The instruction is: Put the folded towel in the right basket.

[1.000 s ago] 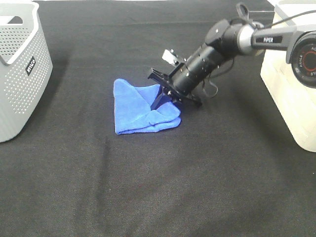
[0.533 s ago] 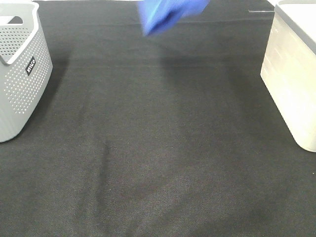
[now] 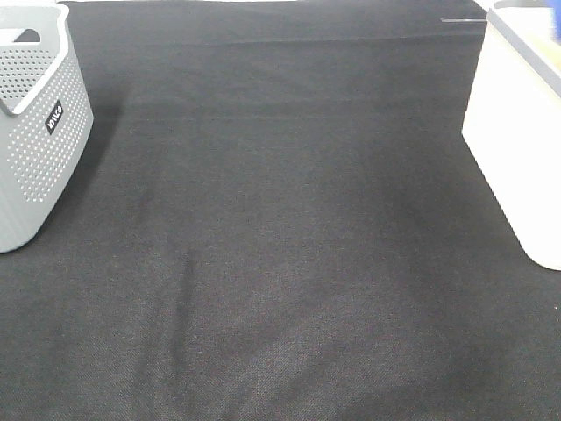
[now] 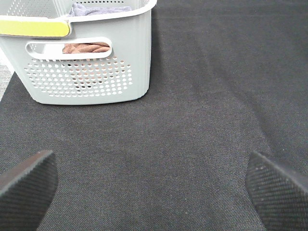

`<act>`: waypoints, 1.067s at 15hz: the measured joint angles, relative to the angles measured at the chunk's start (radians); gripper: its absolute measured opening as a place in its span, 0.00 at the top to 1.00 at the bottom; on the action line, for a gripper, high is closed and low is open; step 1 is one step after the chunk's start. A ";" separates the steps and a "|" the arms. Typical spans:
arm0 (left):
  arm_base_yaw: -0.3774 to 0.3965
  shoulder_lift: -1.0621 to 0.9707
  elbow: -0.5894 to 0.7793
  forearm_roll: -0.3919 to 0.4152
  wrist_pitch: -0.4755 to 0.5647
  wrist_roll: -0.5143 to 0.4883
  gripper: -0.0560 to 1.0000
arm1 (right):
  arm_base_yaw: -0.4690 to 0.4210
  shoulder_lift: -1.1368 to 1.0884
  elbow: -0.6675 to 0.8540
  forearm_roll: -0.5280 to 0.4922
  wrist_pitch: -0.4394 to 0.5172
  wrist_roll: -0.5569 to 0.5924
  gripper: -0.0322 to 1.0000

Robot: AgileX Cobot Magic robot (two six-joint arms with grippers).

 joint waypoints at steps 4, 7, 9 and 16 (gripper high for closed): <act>0.000 0.000 0.000 0.000 0.000 0.000 0.01 | -0.071 0.054 0.089 -0.025 0.003 -0.018 0.80; 0.000 0.000 0.000 0.000 0.000 0.000 0.01 | -0.071 0.144 0.095 -0.056 0.001 -0.018 0.23; 0.000 0.000 0.000 0.000 0.000 0.000 0.01 | -0.071 0.146 0.095 -0.074 0.001 -0.006 0.07; 0.000 0.000 0.000 0.000 0.000 0.000 0.01 | 0.053 -0.101 0.164 -0.098 -0.012 -0.022 0.03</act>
